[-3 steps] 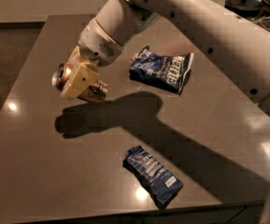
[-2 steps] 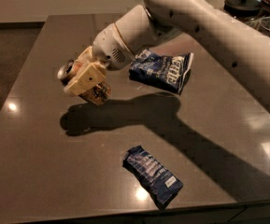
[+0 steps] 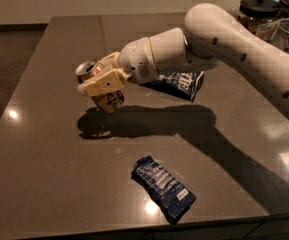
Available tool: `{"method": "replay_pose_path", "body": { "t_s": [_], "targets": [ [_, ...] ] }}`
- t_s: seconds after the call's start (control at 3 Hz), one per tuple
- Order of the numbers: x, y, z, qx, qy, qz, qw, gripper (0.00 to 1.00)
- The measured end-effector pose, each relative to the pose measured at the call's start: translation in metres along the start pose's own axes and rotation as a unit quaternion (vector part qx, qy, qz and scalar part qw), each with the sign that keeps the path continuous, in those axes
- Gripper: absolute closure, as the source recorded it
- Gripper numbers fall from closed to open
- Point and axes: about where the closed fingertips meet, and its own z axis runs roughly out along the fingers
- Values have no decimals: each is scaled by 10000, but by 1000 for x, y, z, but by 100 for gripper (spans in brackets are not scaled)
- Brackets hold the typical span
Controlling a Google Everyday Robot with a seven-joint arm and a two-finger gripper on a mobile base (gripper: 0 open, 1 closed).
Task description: Place orange can upright
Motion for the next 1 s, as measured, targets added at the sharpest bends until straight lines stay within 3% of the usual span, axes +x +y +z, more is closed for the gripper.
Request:
{"method": "replay_pose_path", "body": {
  "t_s": [0.33,0.67,1.0],
  "targets": [
    [7,-10,-16,479,-681,176,9964,100],
    [14,-16,-27,734,-1066,197,9914,100],
    [21,-20,-35,926,-1361,103,9863,84]
  ]
}}
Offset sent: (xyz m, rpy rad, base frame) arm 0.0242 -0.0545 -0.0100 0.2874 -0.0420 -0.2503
